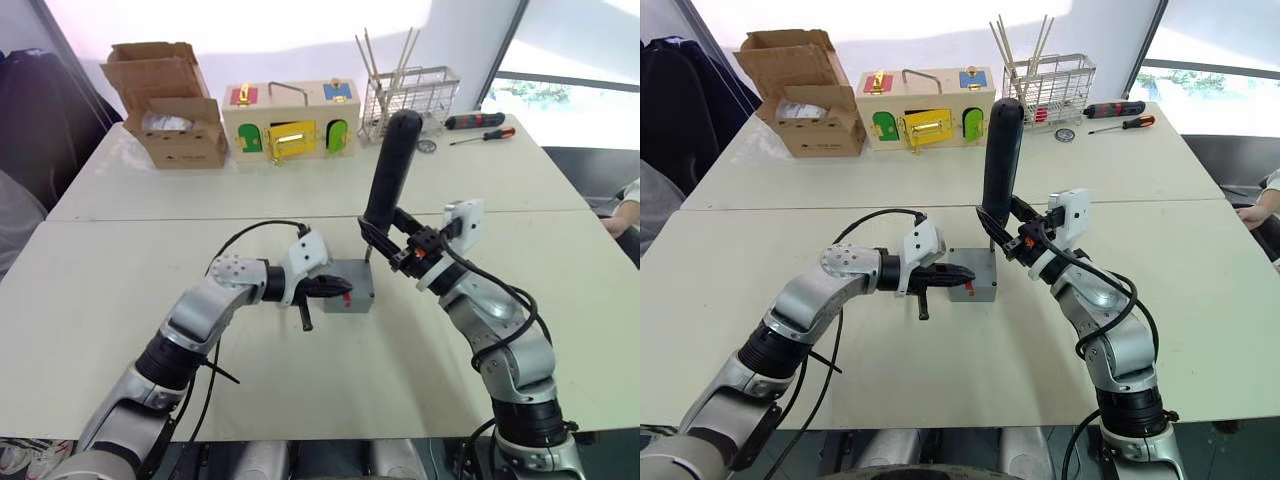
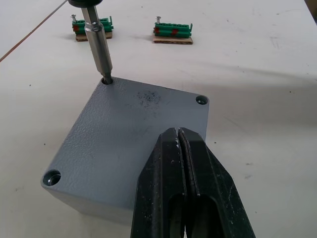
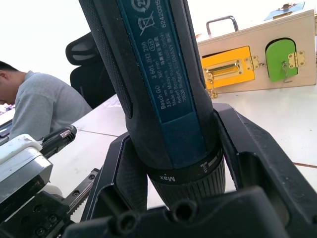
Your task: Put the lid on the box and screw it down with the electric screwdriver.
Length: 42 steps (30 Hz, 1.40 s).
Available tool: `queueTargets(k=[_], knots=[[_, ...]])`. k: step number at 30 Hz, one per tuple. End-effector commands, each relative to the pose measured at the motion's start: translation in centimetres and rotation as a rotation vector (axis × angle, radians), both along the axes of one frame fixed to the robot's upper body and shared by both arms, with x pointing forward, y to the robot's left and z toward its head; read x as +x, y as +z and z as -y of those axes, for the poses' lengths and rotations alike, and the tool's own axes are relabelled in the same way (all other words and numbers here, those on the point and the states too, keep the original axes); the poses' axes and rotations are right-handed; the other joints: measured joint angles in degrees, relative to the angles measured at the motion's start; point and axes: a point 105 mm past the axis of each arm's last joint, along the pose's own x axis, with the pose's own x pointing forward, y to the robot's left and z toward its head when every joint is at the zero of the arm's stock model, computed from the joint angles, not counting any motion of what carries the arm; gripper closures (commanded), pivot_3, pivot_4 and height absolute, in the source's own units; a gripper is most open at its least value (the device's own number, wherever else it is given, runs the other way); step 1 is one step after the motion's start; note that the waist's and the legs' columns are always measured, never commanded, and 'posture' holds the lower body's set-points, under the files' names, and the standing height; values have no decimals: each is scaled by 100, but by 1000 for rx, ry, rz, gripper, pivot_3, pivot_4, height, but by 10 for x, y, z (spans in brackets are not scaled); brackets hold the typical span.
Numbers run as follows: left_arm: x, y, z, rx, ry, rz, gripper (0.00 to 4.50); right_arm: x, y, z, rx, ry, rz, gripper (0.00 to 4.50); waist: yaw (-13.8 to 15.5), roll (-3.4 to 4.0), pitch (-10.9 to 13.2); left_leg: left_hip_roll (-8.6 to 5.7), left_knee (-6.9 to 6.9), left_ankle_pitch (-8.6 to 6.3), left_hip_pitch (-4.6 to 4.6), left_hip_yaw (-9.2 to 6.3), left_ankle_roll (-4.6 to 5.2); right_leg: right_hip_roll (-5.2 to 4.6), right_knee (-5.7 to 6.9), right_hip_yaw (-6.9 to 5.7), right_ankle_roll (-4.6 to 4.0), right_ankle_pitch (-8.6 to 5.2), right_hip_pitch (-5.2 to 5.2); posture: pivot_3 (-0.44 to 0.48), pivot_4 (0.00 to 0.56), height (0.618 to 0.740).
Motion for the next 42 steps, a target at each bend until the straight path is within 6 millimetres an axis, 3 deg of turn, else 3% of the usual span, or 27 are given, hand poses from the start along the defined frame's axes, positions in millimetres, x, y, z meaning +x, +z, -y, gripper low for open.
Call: queueTargets(k=[1, 21, 42], knots=[[-2, -10, -2, 32, 10, -23, 4500, 0, -42, -3, -31, 10, -178, 2732, 0, 0, -5, 0, 0, 0, 0, 0, 0, 0, -1, 0, 0, 0, 0, 0, 150, 734], [-1, -12, -3, 35, 21, -27, 4500, 1, -54, 5, -61, -40, -211, 2732, 11, -5, -29, 2, -4, -1, 0, -6, 1, 0, -11, -5, 0, 0, 7, 0, 150, 734], [1, -13, -3, 37, 24, -25, 4500, 2, -47, 6, -22, -48, -193, 2732, 14, -6, -32, 17, -8, -1, 2, -8, 1, 0, -17, -8, 0, 0, 11, 0, 150, 734]])
